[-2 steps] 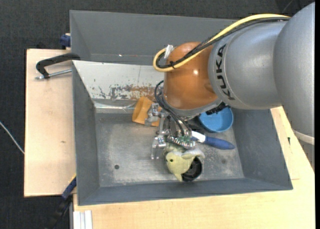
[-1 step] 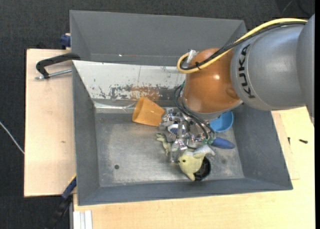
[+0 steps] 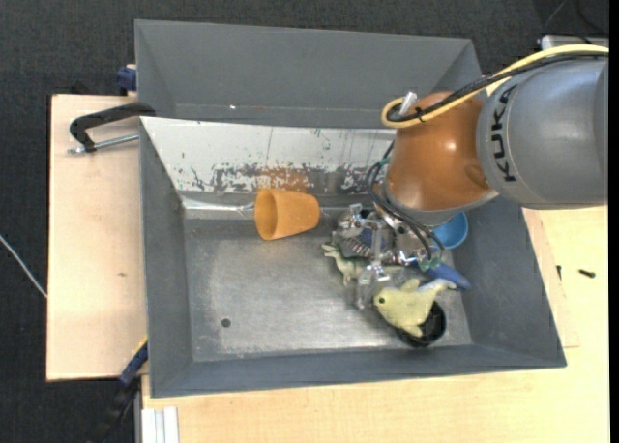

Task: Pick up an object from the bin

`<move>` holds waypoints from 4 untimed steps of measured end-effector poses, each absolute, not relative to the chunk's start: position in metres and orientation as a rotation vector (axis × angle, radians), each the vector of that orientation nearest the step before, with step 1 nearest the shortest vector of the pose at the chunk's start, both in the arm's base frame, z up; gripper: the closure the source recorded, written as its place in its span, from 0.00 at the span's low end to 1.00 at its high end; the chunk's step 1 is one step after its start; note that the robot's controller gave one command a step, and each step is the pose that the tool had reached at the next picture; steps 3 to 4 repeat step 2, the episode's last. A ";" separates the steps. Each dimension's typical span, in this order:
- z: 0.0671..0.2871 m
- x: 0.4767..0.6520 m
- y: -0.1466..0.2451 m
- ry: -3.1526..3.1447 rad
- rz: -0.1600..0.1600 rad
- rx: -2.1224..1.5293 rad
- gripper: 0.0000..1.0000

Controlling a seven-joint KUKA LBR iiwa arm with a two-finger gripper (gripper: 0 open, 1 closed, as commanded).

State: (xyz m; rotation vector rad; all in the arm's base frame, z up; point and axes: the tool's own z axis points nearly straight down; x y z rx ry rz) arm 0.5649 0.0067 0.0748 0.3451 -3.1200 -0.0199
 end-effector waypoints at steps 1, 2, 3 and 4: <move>0.076 0.565 0.009 -3.122 -0.019 0.354 1.00; 0.239 0.559 -0.011 -3.038 0.005 0.848 1.00; 0.239 0.559 -0.011 -3.038 0.005 0.848 1.00; 0.239 0.559 -0.011 -3.038 0.005 0.848 1.00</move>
Offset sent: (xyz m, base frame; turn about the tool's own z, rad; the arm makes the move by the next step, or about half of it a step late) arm 0.0000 0.0000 0.0000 0.0000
